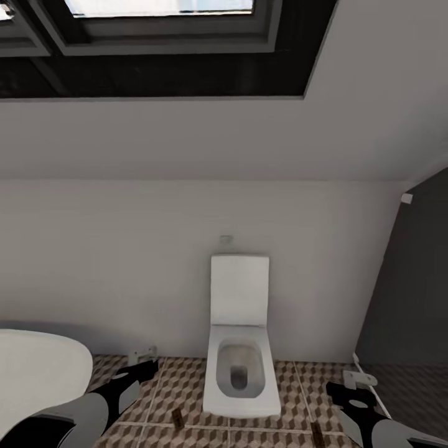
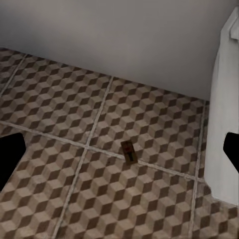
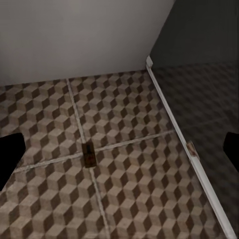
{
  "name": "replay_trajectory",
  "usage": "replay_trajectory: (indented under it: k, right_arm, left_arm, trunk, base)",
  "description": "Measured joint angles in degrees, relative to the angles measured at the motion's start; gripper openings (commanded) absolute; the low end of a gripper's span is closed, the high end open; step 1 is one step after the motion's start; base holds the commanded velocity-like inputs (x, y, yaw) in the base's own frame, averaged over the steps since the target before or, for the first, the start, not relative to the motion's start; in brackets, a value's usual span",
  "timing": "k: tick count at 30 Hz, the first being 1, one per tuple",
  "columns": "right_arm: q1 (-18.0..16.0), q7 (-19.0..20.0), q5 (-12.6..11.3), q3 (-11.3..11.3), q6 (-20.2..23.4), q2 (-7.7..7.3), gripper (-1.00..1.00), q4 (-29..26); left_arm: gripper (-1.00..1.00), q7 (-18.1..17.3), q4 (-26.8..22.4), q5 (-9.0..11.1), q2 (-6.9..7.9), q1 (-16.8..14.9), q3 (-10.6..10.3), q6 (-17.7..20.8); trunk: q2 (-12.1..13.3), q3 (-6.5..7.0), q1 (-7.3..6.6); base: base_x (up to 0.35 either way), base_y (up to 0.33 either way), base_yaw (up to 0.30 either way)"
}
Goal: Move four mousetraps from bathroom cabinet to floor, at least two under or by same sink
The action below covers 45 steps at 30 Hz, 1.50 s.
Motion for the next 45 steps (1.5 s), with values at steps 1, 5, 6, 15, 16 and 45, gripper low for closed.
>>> replay_trajectory:
  k: [1, 5, 6, 15, 16, 45]
  right_arm:
    - [0.1, 0.0, 0.0, 0.0, 0.0, 0.00, 1.00, 0.0]
    - [0.4, 0.1, 0.1, 0.0, 0.0, 0.04, 1.00, 0.0]
    - [0.4, 0.1, 0.1, 0.0, 0.0, 0.05, 1.00, 0.0]
    - [0.1, 0.7, 0.7, 0.1, 0.3, 0.12, 1.00, 0.0]
    - [0.1, 0.8, 0.9, 0.1, 0.5, 0.15, 1.00, 0.0]
    - [10.7, 2.5, 3.0, 0.2, 9.9, 1.80, 1.00, 0.0]
  left_arm:
    - [1.00, 0.0, 0.0, 0.0, -0.04, 0.0, 0.0, 0.0]
    - [1.00, 0.0, 0.0, 0.0, -0.17, 0.0, 0.0, 0.2]
    - [1.00, 0.0, 0.0, 0.0, -0.21, 0.0, 0.0, 0.3]
    - [1.00, -0.1, 0.1, -0.2, -0.34, -0.2, 0.0, 0.8]
    - [1.00, -0.1, 0.0, -0.2, -0.35, -0.2, 0.0, 0.9]
    - [1.00, 0.0, 0.0, -0.6, -0.36, 7.1, -0.2, 3.1]
  trunk:
    - [0.0, 0.00, 0.00]
    - [0.0, 0.00, 0.00]
    - [0.0, 0.00, 0.00]
    - [0.0, 0.00, -0.03]
    - [0.0, 0.00, -0.03]
    - [0.0, -0.01, -0.03]
  base:
    - [-0.329, 0.000, 0.000]
    - [-0.314, 0.000, 0.000]
    - [-0.270, 0.000, 0.000]
    - [-0.121, 0.000, 0.000]
    - [-0.041, 0.000, 0.000]
    - [-0.006, 0.000, 0.000]
